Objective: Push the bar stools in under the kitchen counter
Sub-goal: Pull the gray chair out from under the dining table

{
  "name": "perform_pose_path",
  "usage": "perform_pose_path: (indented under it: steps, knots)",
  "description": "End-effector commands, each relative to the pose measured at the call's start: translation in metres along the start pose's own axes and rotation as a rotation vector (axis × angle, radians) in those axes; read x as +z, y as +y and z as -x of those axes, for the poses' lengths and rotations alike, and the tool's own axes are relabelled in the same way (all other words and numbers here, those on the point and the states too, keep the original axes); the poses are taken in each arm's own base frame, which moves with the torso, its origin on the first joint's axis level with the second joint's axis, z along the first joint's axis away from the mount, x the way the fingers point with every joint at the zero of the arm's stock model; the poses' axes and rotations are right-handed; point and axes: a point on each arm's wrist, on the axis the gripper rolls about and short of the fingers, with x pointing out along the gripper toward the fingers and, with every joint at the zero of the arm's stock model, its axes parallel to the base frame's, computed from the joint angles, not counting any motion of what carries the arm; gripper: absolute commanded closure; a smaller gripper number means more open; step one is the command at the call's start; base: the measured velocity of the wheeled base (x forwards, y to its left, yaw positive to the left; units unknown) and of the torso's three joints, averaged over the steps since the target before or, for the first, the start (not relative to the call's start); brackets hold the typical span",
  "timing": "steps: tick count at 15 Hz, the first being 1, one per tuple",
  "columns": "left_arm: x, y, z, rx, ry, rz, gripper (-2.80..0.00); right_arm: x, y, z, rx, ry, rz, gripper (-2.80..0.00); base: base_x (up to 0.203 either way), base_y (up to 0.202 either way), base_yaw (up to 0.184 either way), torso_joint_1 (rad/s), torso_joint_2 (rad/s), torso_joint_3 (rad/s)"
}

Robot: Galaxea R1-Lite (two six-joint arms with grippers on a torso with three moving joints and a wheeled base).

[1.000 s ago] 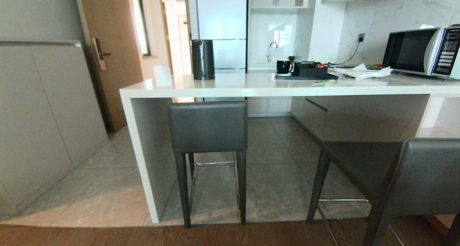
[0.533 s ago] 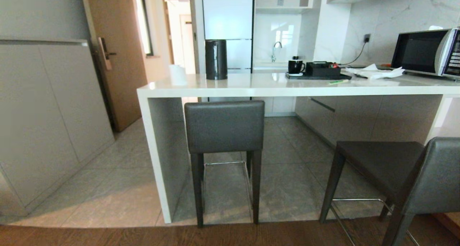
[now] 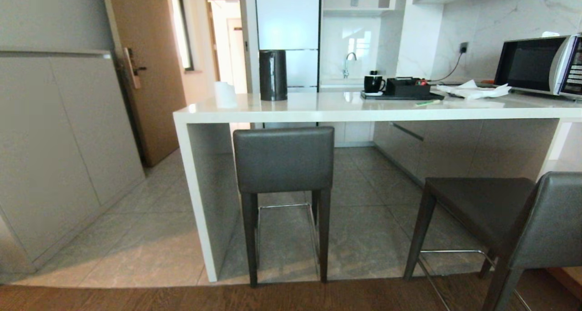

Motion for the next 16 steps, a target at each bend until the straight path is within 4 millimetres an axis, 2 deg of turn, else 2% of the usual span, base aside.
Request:
perform_pose_path:
  steps: [1,4,16]
  knots:
    - [-0.0001,0.0000,-0.0001,0.000,0.003,0.000,0.00,0.0000,0.0000,0.0000,0.001,0.000,0.001,0.00,0.000,0.000,0.000,0.000,0.00,0.000]
    - [0.0000,0.0000,-0.0001,0.001,0.002,0.000,0.00,0.0000,0.0000,-0.0001,0.001,0.001,0.001,0.00,0.047,0.000,-0.001,-0.001,0.00,0.001]
    - [0.0000,0.0000,-0.0001,0.000,0.002,0.000,0.00,0.0000,-0.0001,0.0000,-0.002,0.000,-0.013,0.00,0.194,0.000,0.001,0.002,0.00,0.002]
